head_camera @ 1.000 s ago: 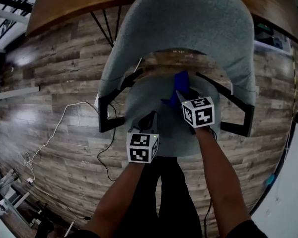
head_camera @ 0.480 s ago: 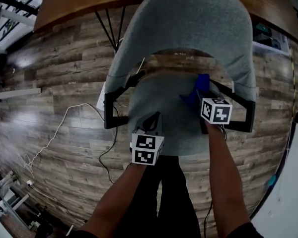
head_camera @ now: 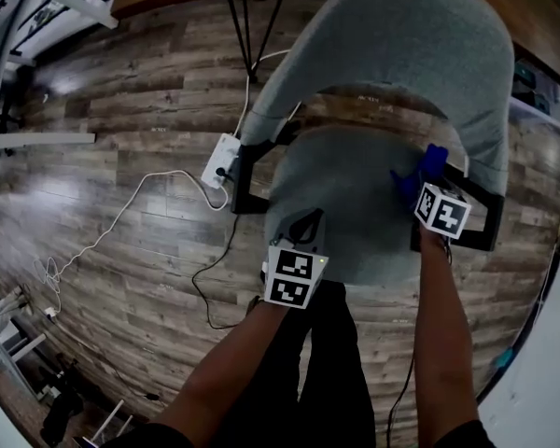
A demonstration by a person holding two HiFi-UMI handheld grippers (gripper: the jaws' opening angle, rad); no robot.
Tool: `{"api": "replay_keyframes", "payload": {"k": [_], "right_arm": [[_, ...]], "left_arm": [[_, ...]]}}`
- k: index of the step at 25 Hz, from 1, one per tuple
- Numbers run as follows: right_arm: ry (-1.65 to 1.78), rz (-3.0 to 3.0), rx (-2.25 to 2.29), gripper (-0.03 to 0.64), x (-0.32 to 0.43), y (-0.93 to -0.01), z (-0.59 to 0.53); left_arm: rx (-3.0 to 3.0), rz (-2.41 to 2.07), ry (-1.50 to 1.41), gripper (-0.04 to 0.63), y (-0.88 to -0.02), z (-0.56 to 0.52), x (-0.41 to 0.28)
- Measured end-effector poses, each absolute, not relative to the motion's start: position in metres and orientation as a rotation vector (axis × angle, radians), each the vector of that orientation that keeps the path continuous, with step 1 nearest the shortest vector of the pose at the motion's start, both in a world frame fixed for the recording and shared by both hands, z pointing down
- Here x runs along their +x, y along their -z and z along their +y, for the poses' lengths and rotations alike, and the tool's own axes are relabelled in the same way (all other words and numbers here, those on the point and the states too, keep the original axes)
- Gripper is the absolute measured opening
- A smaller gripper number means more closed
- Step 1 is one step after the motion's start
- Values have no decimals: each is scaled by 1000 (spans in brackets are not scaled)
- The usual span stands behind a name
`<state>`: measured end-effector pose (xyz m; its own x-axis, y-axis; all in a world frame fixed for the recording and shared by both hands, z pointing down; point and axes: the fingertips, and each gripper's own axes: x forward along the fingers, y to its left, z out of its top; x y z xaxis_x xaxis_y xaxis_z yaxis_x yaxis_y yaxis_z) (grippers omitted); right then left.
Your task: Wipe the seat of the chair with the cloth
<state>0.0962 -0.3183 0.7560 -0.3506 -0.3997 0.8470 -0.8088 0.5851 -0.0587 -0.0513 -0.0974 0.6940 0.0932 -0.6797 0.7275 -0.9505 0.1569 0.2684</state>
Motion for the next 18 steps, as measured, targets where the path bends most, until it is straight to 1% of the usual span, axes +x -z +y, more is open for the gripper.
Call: {"api": "replay_keyframes", "payload": {"k": [4, 10, 14, 18], "right_arm": [[-638, -2074, 904, 109, 72, -736, -296], [-721, -2221, 654, 109, -3, -710, -221], [-736, -2262, 462, 109, -56, -710, -166], [-785, -2274, 340, 109, -92, -707, -128]], "left_arm": [[1567, -1664, -421, 6, -695, -82, -54], [1521, -1686, -376, 6, -697, -53, -62], [1466, -1729, -369, 8, -697, -30, -76], [1433, -1754, -346, 6, -698, -18, -81]]}}
